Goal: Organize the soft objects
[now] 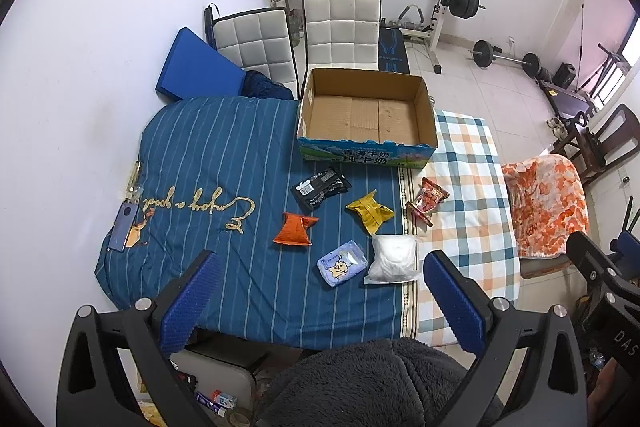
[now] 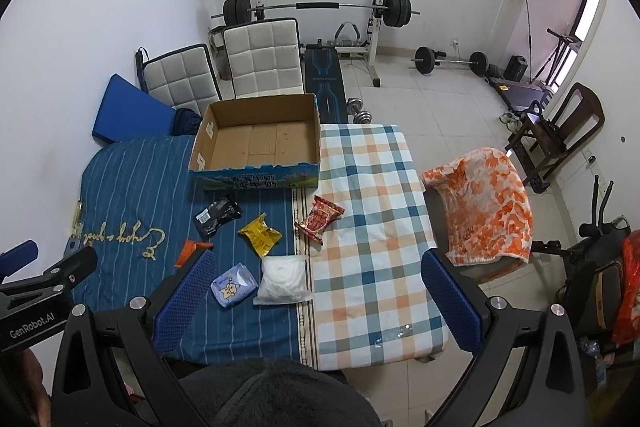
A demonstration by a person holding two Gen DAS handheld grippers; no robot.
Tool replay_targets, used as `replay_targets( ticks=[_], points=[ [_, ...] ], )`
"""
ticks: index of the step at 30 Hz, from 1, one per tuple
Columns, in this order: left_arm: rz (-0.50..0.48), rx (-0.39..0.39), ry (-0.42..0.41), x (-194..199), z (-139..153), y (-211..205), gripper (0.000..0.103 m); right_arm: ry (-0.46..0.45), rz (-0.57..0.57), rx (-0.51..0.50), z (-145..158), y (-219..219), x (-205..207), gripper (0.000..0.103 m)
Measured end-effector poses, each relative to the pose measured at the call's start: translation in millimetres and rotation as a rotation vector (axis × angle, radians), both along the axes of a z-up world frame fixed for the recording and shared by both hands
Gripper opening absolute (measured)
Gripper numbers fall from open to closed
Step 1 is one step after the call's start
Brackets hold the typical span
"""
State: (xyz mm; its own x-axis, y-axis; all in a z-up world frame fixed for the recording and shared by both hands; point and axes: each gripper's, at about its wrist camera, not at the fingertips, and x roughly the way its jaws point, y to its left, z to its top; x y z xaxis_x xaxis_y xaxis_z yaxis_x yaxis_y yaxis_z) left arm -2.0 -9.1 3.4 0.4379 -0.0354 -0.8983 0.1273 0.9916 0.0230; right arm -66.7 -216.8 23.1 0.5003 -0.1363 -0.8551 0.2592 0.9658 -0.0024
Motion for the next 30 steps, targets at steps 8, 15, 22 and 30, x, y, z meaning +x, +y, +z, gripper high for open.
replay_targets(
  ticks=[8,15,22,30],
  points=[
    [0.002,0.011,0.005,4.0,-2.6,-7.1,0.103,0.010,0.001,0.025,-1.9,-2.6,7.5,0.103],
    [0.016,0.037,0.012,25.6,-19.7,-4.1,0.103,0.073,0.011,0.061,-40.6,-7.8,27.0,0.103],
    [-0.016,0.137,0.069,71.3,-101.3,-6.8,0.103,0.291,0.005,0.132,-169.1,-20.4,76.8,0.103],
    [-0.233,0.344,0.235,113.1,-271.6,-28.6,0.102,0.525,0.011,0.197,-376.0,-2.9,120.4,0.103]
  ],
)
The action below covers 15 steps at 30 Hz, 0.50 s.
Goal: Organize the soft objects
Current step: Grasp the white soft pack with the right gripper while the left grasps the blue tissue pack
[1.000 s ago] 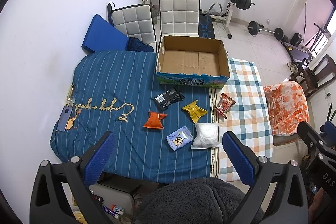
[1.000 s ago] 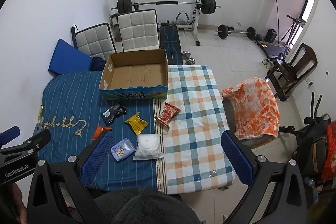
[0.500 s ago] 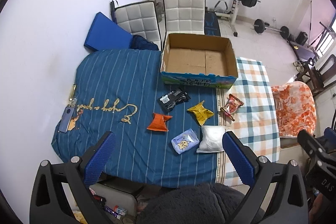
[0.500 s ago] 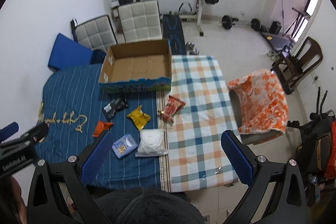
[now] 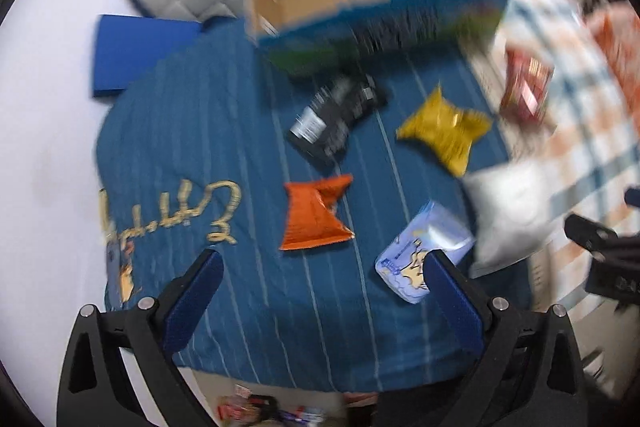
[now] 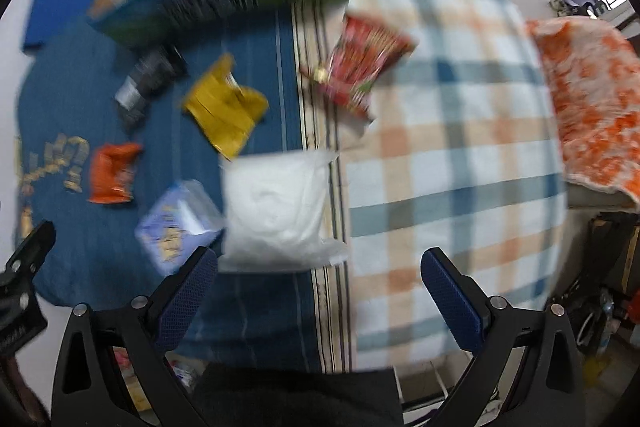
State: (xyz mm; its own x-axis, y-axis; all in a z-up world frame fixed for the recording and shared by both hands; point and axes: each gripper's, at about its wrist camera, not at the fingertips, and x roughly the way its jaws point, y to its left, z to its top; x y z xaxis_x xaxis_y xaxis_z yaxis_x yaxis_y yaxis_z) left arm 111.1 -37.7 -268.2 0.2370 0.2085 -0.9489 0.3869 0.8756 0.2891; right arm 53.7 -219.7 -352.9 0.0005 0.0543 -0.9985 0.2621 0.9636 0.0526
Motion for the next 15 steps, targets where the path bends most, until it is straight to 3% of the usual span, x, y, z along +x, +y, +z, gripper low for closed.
replay_targets(
  ticks=[5,8,10,12,15],
  points=[
    [-0.090,0.025,0.103,7.4,-68.1,-2.7,0.102,0.069,-0.013,0.047,-78.4,22.2,12.3,0.102],
    [-0.139,0.017,0.151,9.6,-88.0,-6.0,0.102,0.109,-0.004,0.125,-106.5,26.6,13.4,0.087],
    [-0.179,0.003,0.183,10.0,-95.4,-8.7,0.102,0.130,-0.006,0.151,-110.1,24.1,12.1,0.076],
    [-0.206,-0.043,0.243,11.0,-101.8,-11.2,0.102,0.154,0.016,0.110,-107.0,18.4,9.5,0.071],
    [-0.235,-0.106,0.337,10.0,-116.5,-19.1,0.102,0.186,0.035,0.083,-111.4,2.5,3.3,0.071]
  ],
)
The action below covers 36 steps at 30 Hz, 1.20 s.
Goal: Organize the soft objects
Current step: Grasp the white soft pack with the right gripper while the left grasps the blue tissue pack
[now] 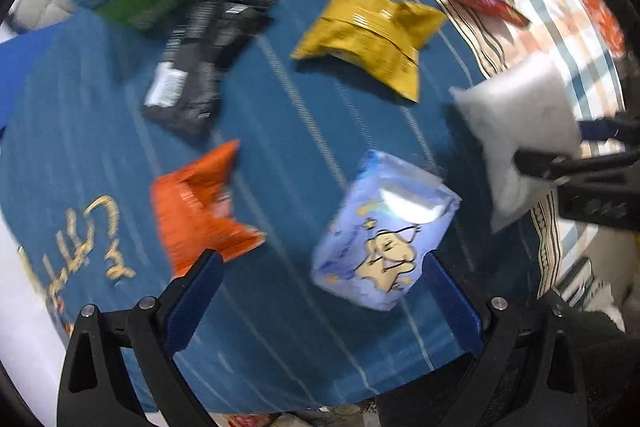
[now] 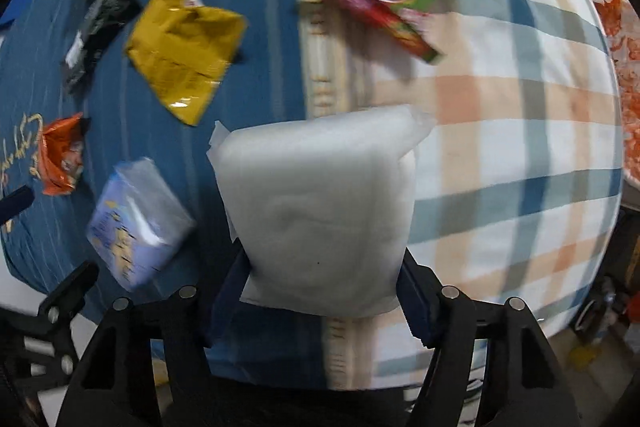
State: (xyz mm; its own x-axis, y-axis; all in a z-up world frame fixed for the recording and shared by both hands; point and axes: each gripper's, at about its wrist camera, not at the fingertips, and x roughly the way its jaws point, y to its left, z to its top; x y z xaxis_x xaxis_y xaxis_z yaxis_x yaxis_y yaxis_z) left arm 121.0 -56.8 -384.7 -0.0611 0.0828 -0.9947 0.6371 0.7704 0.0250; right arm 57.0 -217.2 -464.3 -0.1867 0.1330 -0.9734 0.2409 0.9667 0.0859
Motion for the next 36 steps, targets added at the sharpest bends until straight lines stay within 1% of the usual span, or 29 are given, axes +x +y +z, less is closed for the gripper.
replay_targets(
  ticks=[1,4,6,7,8,9,10,11,12,13,14,15,16,17,18,21,23,24,25,26,27,28,29,30,31,33,34,36],
  points=[
    [-0.024,0.004,0.013,-1.3,-6.4,-5.0,0.102,0.019,0.012,0.017,-3.5,-5.2,-2.3,0.071],
    [-0.112,0.067,0.030,-6.6,-35.5,-24.9,0.102,0.052,0.017,0.059,-15.5,-14.2,-7.4,0.073],
    [-0.145,0.100,0.045,-9.5,-52.9,-34.0,0.102,0.060,0.022,0.075,-20.5,-14.9,-8.5,0.075],
    [-0.157,0.100,0.054,-11.4,-59.8,-38.1,0.102,0.066,0.023,0.075,-22.7,-14.5,-8.7,0.075],
    [-0.161,0.097,0.061,-12.4,-63.6,-40.9,0.099,0.070,0.020,0.076,-24.6,-14.6,-10.1,0.075],
    [-0.151,0.089,0.067,-12.9,-67.0,-42.9,0.089,0.074,0.018,0.077,-26.0,-14.3,-11.1,0.076],
    [-0.136,0.070,0.078,-12.4,-67.4,-43.8,0.085,0.079,0.016,0.077,-19.2,-13.2,-10.9,0.076],
    [-0.110,0.048,0.097,-12.2,-68.4,-43.8,0.076,0.081,0.011,0.076,-19.8,-12.6,-12.7,0.076],
    [-0.087,0.049,0.104,-12.4,-71.7,-42.4,0.067,0.082,0.007,0.075,-20.8,-11.8,-14.0,0.076],
    [-0.049,0.039,0.111,-9.4,-65.6,-36.9,0.060,0.084,0.004,0.075,-16.5,-18.8,-11.5,0.076],
    [-0.006,0.019,0.117,-7.3,-63.7,-33.5,0.049,0.085,0.000,0.071,-12.1,-21.3,-9.6,0.076],
    [0.041,0.007,0.122,-4.4,-61.8,-29.2,0.043,0.084,-0.003,0.070,-9.0,-22.2,-9.3,0.076],
    [0.102,-0.014,0.134,-2.1,-59.6,-22.5,0.041,0.083,-0.002,0.072,-6.4,-23.4,-8.8,0.076],
    [0.156,-0.031,0.140,0.2,-58.0,-17.0,0.035,0.080,-0.003,0.074,-5.8,-22.4,-10.6,0.076],
    [0.228,-0.036,0.133,4.0,-56.8,-8.4,0.035,0.077,-0.005,0.071,-4.6,-22.6,-12.4,0.076],
    [0.402,-0.071,0.119,14.5,-53.5,17.6,0.035,0.071,-0.007,0.069,-1.6,-24.0,-15.3,0.076],
    [0.474,-0.079,0.108,17.1,-53.3,28.9,0.035,0.067,-0.010,0.069,4.1,-26.0,-14.6,0.076],
    [0.489,-0.091,0.106,16.9,-54.0,33.6,0.035,0.062,-0.008,0.071,5.8,-25.9,-16.9,0.076],
    [0.484,-0.087,0.105,15.6,-49.7,38.1,0.036,0.060,-0.006,0.073,7.4,-25.8,-17.5,0.076],
    [0.456,-0.100,0.098,13.9,-45.0,36.1,0.042,0.059,-0.002,0.073,14.7,-27.6,-12.5,0.076],
    [0.422,-0.116,0.092,15.9,-33.5,41.7,0.045,0.058,0.003,0.072,15.8,-27.1,-13.7,0.076],
    [0.349,-0.142,0.092,17.5,-24.6,36.8,0.057,0.057,0.014,0.073,17.1,-25.9,-16.0,0.076],
    [0.257,-0.154,0.084,10.5,-16.7,28.1,0.068,0.057,0.021,0.072,19.0,-25.5,-16.2,0.076],
    [0.179,-0.152,0.076,-0.5,-11.5,19.1,0.071,0.059,0.028,0.072,21.8,-25.9,-14.3,0.076],
    [0.098,-0.137,0.067,-6.1,-11.9,8.9,0.071,0.061,0.037,0.069,22.6,-24.8,-13.4,0.076],
    [-0.036,-0.069,0.042,-21.3,-12.2,-7.0,0.071,0.062,0.058,0.060,18.8,-19.9,-18.0,0.076],
    [-0.086,-0.034,0.046,-23.2,-24.9,-22.1,0.071,0.063,0.065,0.057,17.2,-18.1,-19.3,0.076],
    [-0.120,-0.005,0.075,-23.6,-43.1,-32.7,0.071,0.067,0.072,0.047,15.7,-15.9,-23.6,0.076]
  ],
)
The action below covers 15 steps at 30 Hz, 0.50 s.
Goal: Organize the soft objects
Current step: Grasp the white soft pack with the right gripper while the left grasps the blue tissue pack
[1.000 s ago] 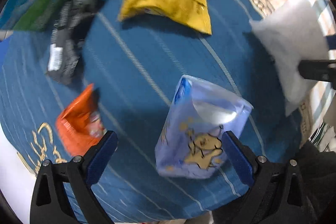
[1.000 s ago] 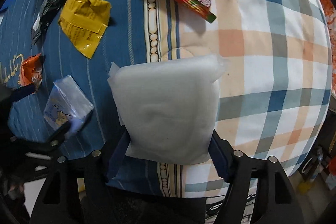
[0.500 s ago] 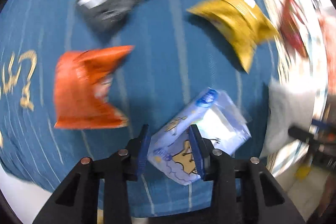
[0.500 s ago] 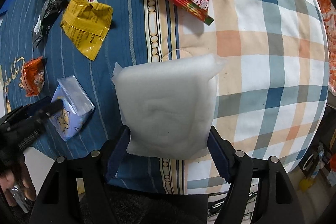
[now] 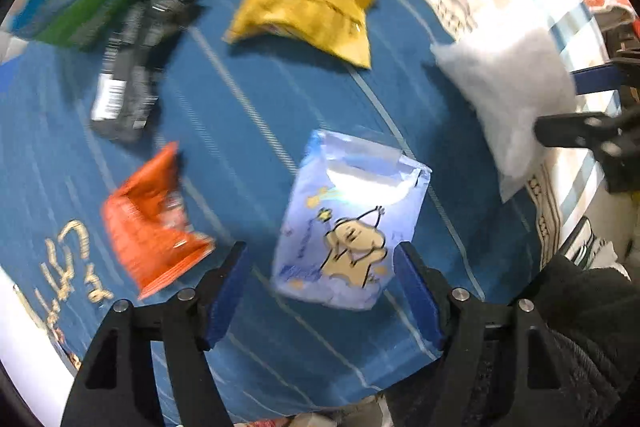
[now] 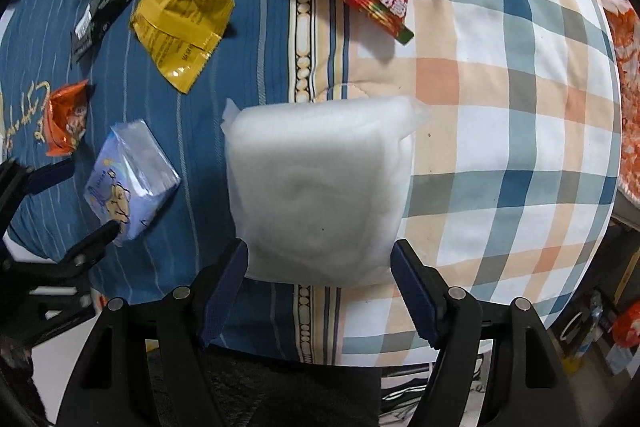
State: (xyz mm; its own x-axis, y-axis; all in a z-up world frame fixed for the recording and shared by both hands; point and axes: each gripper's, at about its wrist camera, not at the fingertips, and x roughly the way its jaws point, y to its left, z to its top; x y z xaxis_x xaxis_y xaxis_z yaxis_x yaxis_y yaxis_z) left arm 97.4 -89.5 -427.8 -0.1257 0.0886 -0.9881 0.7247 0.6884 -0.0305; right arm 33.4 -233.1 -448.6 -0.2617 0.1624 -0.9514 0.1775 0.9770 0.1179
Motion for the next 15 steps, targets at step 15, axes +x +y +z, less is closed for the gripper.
replay_targets(
  ticks=[15],
  points=[
    [0.205,0.009,0.053,1.8,-64.7,-11.6,0.040,-0.004,-0.057,-0.029,-3.2,-5.5,-14.9,0.076]
  ],
)
